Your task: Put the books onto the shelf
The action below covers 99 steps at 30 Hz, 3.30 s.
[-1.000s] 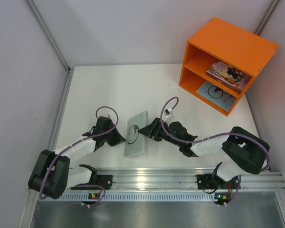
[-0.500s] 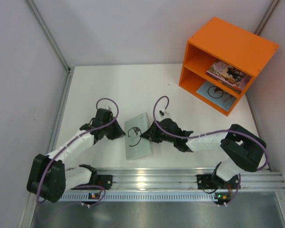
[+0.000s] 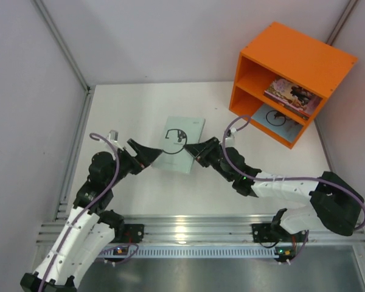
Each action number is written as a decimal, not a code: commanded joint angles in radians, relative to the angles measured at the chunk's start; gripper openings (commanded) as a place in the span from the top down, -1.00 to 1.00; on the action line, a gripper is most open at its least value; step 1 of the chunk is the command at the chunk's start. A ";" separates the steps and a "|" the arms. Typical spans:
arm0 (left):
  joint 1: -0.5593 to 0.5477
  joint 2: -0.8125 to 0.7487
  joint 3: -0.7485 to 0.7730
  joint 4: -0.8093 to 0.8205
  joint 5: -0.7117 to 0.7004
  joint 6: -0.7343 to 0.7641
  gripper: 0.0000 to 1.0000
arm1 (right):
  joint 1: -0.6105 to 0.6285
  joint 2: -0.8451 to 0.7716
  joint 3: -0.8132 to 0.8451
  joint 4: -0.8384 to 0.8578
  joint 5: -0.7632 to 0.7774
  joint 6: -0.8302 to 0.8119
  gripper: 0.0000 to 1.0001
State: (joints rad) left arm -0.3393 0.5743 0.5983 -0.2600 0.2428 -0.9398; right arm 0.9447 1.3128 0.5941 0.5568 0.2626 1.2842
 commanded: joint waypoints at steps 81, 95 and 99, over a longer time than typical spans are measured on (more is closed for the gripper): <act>-0.006 0.338 0.182 -0.044 0.638 0.035 1.00 | 0.689 0.350 -0.189 0.862 0.945 -2.734 -0.60; -0.006 0.504 0.213 0.246 0.754 0.036 1.00 | 0.738 0.332 -0.145 0.862 0.985 -2.863 -0.61; -0.010 0.522 0.189 0.358 0.823 -0.016 1.00 | 0.717 0.336 -0.162 0.864 0.952 -2.843 -0.62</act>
State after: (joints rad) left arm -0.3439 1.1198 0.7547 -0.1574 0.9169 -0.9401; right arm 1.6661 1.6737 0.4213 1.2953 1.2316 -1.5600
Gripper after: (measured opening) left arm 0.285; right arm 0.807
